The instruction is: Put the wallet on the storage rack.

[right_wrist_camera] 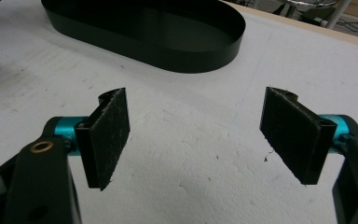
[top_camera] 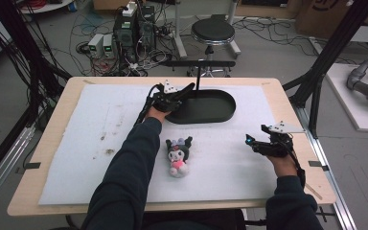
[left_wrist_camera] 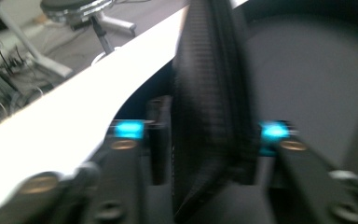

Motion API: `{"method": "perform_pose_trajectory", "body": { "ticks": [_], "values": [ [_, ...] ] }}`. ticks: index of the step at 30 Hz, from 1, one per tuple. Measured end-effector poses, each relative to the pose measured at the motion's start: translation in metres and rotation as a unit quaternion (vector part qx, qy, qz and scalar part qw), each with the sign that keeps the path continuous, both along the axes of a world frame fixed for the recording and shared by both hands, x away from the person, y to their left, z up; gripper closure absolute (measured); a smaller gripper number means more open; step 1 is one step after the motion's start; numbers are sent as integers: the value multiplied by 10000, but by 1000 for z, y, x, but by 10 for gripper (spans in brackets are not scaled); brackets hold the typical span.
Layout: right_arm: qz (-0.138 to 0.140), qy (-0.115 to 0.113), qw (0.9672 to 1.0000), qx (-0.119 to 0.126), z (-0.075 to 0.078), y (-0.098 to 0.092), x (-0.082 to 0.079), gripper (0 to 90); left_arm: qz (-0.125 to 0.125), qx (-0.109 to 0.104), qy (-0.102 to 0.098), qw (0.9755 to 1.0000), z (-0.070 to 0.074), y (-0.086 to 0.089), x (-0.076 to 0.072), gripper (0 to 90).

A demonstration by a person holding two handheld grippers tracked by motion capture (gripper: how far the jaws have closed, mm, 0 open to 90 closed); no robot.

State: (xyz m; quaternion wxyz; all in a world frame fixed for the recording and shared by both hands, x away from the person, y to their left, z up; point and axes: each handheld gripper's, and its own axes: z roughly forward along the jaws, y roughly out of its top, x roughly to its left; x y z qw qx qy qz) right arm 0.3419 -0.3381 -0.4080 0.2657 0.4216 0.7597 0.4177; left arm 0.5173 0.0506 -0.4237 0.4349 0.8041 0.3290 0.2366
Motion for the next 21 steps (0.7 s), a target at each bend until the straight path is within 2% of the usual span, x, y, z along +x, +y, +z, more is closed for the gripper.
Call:
{"method": "perform_pose_trajectory", "body": {
  "ticks": [4,10,13,21],
  "values": [
    [-3,1,10000,-9,0,1,-1,245,-58,-87,200,9997,0,-1,-1,454],
    [1,-21,10000,-23,1,1,-2,246,-247,-239,275,9990,5,-4,-11,434],
    [8,-28,10000,-29,2,2,-3,246,-367,-274,255,9986,8,-5,-18,432],
    [37,-49,10000,-21,3,3,-3,246,-387,-521,143,9978,22,4,-32,431]
  ]
}}
